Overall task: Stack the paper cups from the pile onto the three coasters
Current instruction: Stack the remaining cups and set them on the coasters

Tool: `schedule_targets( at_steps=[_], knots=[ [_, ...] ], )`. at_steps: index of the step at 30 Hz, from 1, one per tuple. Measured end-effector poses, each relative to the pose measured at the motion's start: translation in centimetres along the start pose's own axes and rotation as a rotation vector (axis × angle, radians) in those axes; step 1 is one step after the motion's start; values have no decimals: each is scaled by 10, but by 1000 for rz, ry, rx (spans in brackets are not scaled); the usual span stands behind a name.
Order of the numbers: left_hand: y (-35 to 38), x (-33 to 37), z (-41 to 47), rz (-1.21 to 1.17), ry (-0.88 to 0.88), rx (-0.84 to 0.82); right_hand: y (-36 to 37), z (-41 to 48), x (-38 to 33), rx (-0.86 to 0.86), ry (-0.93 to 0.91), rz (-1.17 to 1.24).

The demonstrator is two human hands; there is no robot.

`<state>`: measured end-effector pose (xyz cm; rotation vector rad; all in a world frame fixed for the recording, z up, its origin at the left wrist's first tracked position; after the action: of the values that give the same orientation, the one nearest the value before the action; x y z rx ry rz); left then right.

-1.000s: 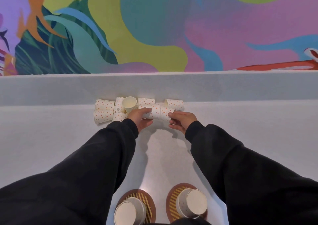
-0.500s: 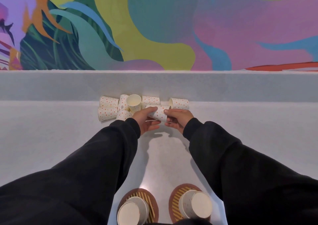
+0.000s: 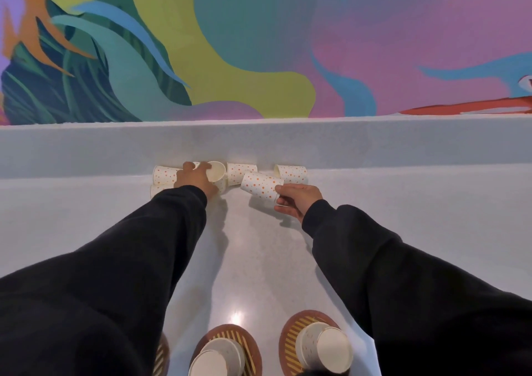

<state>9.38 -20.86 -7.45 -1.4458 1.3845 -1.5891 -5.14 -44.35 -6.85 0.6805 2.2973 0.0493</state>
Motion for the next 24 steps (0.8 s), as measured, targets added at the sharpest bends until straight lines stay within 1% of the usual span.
schedule_targets(
  at_steps=[1,3,5,8,10,15,17,19,22,24],
  knots=[
    [5,-3,0,70,-3,-50,1,1,0,3,0,2],
    [14,-6,-2,168,25,-81,1,3,-1,10,0,0],
    [18,-5,-6,223,76,-54,2,5,-1,17,2,-2],
    [21,-2,-8,234,122,26,1,7,-1,21,-3,1],
    [17,3,-10,93,123,90,0,7,-1,34,-12,-5],
    [-11,22,-18,-403,82,284,0,3,-3,64,-71,-44],
    [-20,29,-22,-446,111,285,0,0,-4,85,-112,-86],
    [-26,31,-23,-353,161,209,-1,-2,-5,105,-177,-131],
    [-29,35,-25,-4,266,55,-1,-5,-6,139,-300,-205],
    [-29,40,-28,163,355,25,1,-7,-7,144,-375,-261]
  ],
)
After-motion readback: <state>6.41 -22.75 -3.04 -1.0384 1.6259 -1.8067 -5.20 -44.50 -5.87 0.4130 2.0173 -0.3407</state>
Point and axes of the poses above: each hand's wrist, its own z-axis towards the middle knuckle, its own y-axis out of the palm, x = y × z, the point moved 1 cm from there along z, towards the middle knuckle, and after that the axes turned 13 degrees about y, right-handed, at the moved point
